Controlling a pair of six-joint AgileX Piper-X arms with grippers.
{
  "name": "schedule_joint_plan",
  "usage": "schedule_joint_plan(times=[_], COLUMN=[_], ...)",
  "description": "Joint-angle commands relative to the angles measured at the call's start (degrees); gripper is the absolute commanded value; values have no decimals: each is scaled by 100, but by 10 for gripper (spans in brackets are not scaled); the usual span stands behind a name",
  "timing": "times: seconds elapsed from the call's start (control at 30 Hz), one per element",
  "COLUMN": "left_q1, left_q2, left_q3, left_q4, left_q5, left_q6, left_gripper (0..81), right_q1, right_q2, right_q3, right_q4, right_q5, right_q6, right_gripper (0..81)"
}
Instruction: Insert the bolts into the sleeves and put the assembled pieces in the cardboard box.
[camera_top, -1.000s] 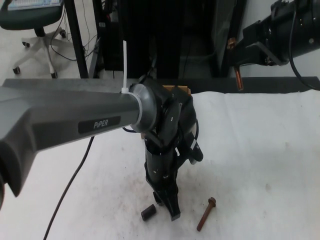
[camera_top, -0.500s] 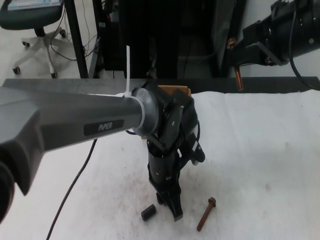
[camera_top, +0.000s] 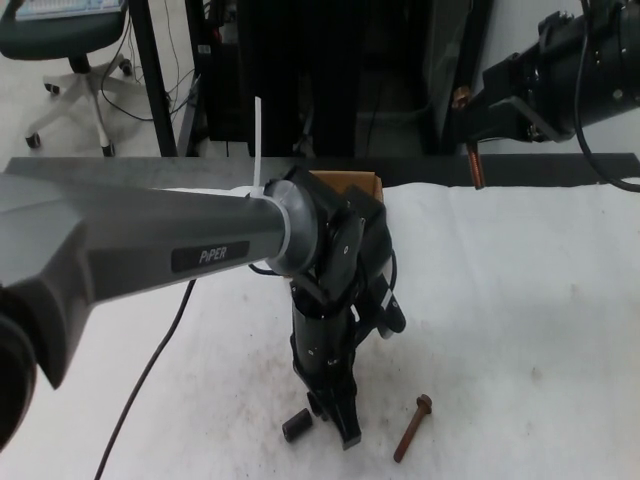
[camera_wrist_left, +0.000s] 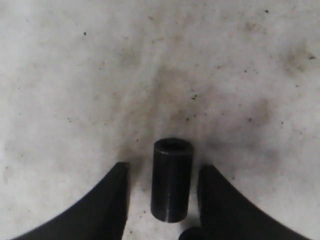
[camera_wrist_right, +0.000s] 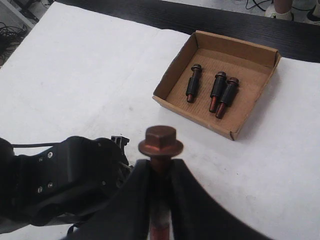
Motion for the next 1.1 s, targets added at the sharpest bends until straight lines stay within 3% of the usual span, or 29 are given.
schedule_joint_plan(times=[0.0,0.3,0.37,0.5,0.8,1.07], left_q1=[31,33,33,33,33,176], left_q2=[-18,-18,-18,-18,-172,-1405], left_q3=[-5,-5,-5,-5,-17,-17], left_q4=[75,-97,-125,-202,-150,-1171], left_q5=[26,26,26,26,26,26], left_q6=[-47,-47,-47,-47,-735,-973], left_gripper=[413,403,329,10,4,4], right_q1=[-23,-23,-23,-23,-23,-70], right_q2=[-23,-23,-23,-23,-23,-23], right_q3=[-20,-20,-20,-20,-20,-20], right_q4=[-74,-74,-74,-74,-63,-63], right_q5=[-49,-49,-49,-49,-49,-49], right_q6=[-36,-36,-36,-36,-36,-36], right_gripper=[8,8,8,8,8,8])
